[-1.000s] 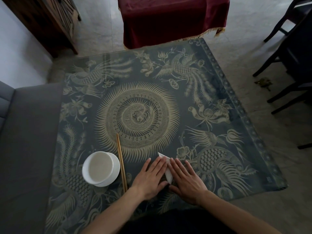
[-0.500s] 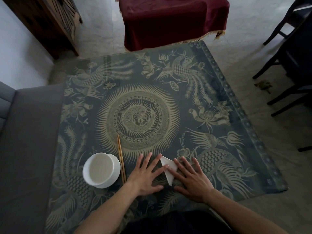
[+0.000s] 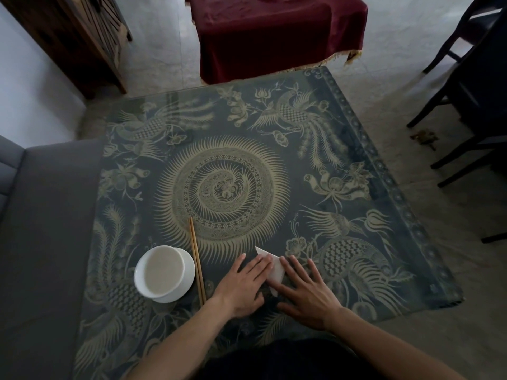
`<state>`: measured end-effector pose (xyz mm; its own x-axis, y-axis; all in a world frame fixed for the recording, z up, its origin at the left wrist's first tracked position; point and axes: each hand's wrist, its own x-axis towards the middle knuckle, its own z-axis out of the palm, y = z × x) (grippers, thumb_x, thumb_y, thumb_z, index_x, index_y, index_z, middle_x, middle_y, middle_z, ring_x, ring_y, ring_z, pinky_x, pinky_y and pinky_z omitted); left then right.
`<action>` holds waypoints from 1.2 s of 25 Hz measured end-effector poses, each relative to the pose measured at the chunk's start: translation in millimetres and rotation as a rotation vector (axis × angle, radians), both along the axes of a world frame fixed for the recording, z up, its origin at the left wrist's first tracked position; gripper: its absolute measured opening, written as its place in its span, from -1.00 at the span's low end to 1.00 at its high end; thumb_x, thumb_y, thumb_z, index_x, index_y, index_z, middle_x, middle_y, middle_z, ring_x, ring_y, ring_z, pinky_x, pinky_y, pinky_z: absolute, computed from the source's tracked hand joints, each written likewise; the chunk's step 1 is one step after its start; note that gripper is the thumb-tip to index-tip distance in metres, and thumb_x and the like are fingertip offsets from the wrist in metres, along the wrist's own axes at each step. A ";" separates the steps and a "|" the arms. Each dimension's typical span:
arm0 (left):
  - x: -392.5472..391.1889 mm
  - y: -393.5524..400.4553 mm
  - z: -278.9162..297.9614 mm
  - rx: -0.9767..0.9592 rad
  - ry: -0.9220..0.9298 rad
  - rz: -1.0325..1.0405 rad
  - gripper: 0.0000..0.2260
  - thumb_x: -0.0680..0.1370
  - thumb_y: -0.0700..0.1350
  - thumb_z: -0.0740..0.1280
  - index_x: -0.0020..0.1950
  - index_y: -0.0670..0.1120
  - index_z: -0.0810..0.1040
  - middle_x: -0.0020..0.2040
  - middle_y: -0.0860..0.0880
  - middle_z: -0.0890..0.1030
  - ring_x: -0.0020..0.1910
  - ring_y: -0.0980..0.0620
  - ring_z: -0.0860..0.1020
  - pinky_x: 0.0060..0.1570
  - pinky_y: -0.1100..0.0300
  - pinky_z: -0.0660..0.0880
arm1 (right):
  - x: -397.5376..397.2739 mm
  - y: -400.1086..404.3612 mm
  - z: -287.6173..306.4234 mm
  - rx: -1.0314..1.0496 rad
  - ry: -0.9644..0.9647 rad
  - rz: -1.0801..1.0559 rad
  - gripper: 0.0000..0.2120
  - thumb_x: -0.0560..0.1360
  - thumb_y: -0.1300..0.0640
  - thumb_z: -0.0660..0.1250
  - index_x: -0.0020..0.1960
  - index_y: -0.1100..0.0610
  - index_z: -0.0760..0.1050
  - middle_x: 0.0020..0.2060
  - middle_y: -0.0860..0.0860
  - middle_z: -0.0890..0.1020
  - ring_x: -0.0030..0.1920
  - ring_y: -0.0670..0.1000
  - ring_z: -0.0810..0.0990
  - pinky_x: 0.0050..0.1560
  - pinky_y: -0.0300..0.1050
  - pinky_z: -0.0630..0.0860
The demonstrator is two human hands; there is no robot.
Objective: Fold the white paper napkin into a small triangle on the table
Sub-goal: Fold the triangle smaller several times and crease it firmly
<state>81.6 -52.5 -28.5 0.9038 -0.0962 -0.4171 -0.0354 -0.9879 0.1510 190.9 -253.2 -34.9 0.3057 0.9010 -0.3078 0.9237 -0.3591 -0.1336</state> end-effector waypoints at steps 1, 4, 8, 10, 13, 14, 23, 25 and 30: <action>-0.7 0.8 -1.4 -0.003 0.020 0.000 -0.32 0.57 0.09 0.01 0.58 -0.01 -0.27 0.61 0.00 -0.24 0.55 0.06 -0.29 0.50 -0.16 -0.26 | 0.3 0.4 0.2 -0.009 0.004 0.002 -0.36 0.56 -0.33 0.02 0.55 -0.26 -0.15 0.57 0.18 -0.02 0.54 0.22 -0.14 0.39 0.36 -0.11; -0.4 4.6 -1.2 -0.015 0.051 -0.005 -0.32 0.57 0.08 0.00 0.55 0.04 -0.34 0.58 0.05 -0.31 0.54 0.07 -0.33 0.49 -0.17 -0.29 | 4.3 -0.1 1.0 -0.010 -0.003 0.043 -0.37 0.55 -0.34 0.03 0.52 -0.32 -0.17 0.56 0.19 -0.10 0.53 0.24 -0.20 0.38 0.36 -0.15; 2.3 8.3 -1.0 -0.012 0.079 -0.013 -0.33 0.57 0.09 0.00 0.57 0.07 -0.30 0.56 0.10 -0.35 0.53 0.08 -0.34 0.47 -0.20 -0.33 | 9.3 -5.9 5.1 0.028 -0.015 0.126 -0.42 0.55 -0.36 0.01 0.50 -0.39 -0.14 0.55 0.21 -0.19 0.51 0.29 -0.28 0.38 0.31 -0.23; 2.7 9.2 -2.1 -0.011 0.085 -0.012 -0.34 0.57 0.10 0.00 0.57 0.07 -0.29 0.56 0.11 -0.35 0.53 0.09 -0.33 0.47 -0.21 -0.33 | 12.8 -8.7 8.9 0.033 -0.039 0.166 -0.45 0.56 -0.38 -0.01 0.50 -0.40 -0.09 0.54 0.24 -0.12 0.50 0.34 -0.21 0.37 0.29 -0.19; 1.7 8.8 -2.2 -0.019 0.063 -0.015 -0.33 0.56 0.10 0.00 0.58 0.06 -0.29 0.57 0.10 -0.35 0.54 0.08 -0.33 0.47 -0.18 -0.35 | 18.1 -9.5 13.8 0.028 -0.040 0.201 -0.47 0.56 -0.39 -0.04 0.49 -0.40 -0.04 0.54 0.25 -0.09 0.49 0.36 -0.17 0.36 0.28 -0.18; 0.7 8.6 -2.0 -0.028 0.041 -0.011 -0.33 0.56 0.10 -0.01 0.58 0.05 -0.28 0.57 0.09 -0.34 0.54 0.09 -0.33 0.47 -0.16 -0.34 | 18.5 -9.4 14.2 0.031 -0.020 0.207 -0.47 0.56 -0.40 -0.05 0.49 -0.40 -0.05 0.54 0.24 -0.12 0.50 0.35 -0.21 0.37 0.28 -0.20; 2.8 -8.8 -3.0 -0.091 -0.042 0.129 -0.35 0.59 0.18 -0.10 0.58 -0.04 -0.30 0.57 0.04 -0.35 0.50 0.12 -0.41 0.52 -0.07 -0.27 | 0.7 9.8 9.7 0.004 0.027 -0.052 -0.29 0.61 -0.25 -0.01 0.58 0.15 -0.09 0.57 0.08 -0.03 0.55 0.10 -0.13 0.44 0.17 -0.16; 3.0 -12.7 -4.4 -0.123 -0.037 0.143 -0.34 0.61 0.26 -0.15 0.56 -0.01 -0.37 0.56 0.05 -0.38 0.49 0.14 -0.42 0.50 -0.06 -0.32 | -0.6 11.5 7.0 -0.010 0.059 -0.075 -0.27 0.61 -0.30 -0.08 0.58 0.13 -0.17 0.57 0.05 -0.12 0.54 0.07 -0.22 0.44 0.18 -0.20; 7.4 -15.4 -6.1 -0.084 -0.036 0.071 -0.32 0.60 0.31 -0.19 0.55 -0.01 -0.40 0.56 0.06 -0.38 0.50 0.14 -0.41 0.47 -0.08 -0.38 | 0.6 9.5 5.7 -0.025 0.075 -0.066 -0.26 0.60 -0.33 -0.11 0.58 0.13 -0.17 0.56 0.03 -0.14 0.54 0.10 -0.21 0.43 0.17 -0.21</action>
<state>89.0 -68.0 -34.7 0.9238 -0.0641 -0.3774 0.0278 -0.9720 0.2332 191.5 -243.8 -29.2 0.3392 0.8714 -0.3545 0.8859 -0.4227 -0.1913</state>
